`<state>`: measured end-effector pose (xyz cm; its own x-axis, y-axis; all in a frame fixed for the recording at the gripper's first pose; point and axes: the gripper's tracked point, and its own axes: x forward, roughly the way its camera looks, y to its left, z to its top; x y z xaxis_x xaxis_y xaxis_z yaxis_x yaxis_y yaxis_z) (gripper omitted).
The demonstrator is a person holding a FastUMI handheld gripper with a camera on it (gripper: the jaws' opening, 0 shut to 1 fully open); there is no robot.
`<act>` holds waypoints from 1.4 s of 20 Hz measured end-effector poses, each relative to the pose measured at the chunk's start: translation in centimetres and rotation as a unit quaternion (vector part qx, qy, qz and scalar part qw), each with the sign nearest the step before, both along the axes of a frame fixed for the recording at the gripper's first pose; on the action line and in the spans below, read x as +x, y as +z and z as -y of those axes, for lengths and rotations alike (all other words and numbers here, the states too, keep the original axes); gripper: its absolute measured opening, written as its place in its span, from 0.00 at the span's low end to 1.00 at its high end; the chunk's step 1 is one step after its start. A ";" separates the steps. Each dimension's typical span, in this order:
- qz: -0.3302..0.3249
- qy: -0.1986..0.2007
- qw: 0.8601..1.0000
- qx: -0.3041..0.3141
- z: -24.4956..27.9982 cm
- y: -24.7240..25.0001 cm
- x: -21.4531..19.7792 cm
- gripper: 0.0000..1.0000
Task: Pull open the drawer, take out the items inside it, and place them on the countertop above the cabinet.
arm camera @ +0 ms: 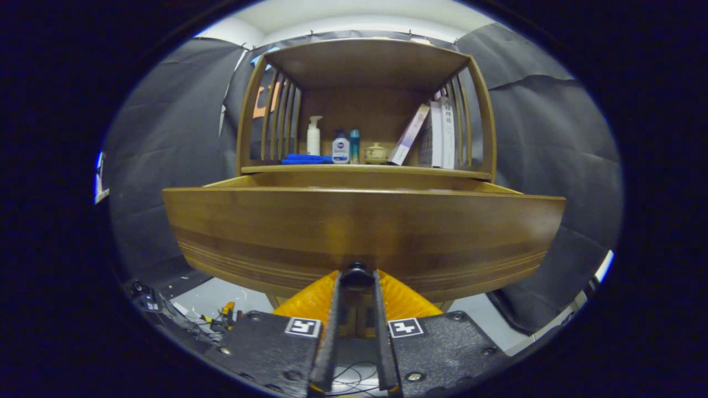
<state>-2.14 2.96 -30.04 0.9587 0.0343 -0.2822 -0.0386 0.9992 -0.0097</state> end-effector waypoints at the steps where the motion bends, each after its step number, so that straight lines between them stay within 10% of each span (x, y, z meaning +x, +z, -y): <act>1: -0.010 -0.002 1.000 0.005 0.2 -0.3 -0.4 0.48; 5: -0.005 -0.009 1.000 0.014 1.8 1.7 -2.1 0.94; 18: 0.075 -0.018 0.996 0.044 4.9 18.5 1.3 0.99; 28: -0.069 0.038 0.997 0.008 1.1 18.1 9.4 0.99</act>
<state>7.24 1.88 -11.95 0.9054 0.1112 -0.4098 -0.1143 0.9933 0.0171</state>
